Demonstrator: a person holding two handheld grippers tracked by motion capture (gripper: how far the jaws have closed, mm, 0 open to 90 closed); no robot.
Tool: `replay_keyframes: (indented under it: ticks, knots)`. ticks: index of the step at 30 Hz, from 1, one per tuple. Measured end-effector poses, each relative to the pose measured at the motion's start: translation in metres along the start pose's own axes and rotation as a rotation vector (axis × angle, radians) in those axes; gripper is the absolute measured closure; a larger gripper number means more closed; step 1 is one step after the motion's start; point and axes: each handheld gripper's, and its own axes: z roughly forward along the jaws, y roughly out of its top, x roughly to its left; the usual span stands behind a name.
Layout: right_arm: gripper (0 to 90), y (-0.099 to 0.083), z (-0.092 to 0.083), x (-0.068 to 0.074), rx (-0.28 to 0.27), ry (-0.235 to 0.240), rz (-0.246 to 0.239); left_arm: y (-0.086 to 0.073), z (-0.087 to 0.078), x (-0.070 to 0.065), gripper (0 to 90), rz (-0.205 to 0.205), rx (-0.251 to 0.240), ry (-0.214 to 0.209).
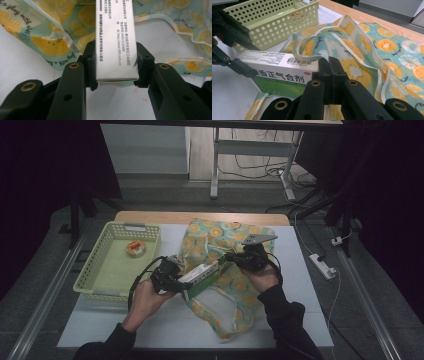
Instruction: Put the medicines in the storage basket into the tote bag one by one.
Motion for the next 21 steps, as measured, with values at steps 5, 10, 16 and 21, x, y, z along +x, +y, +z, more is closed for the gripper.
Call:
replay_keyframes:
  ticks: [5, 10, 16, 21]
  knots:
    - [89.3, 0.0, 0.001, 0.002, 0.001, 0.003, -0.004, 0.005, 0.001, 0.0, 61.4, 0.002, 0.001, 0.02]
    - [89.3, 0.001, 0.002, 0.003, 0.004, 0.005, -0.007, 0.011, 0.001, 0.001, 61.4, -0.002, -0.001, 0.027]
    - [89.3, 0.001, 0.002, 0.003, 0.003, 0.007, -0.009, 0.018, 0.003, 0.002, 61.4, -0.005, -0.001, 0.03]
    - [89.4, 0.001, 0.001, 0.003, -0.002, 0.008, -0.005, 0.026, 0.007, 0.002, 61.4, 0.001, -0.003, 0.038]
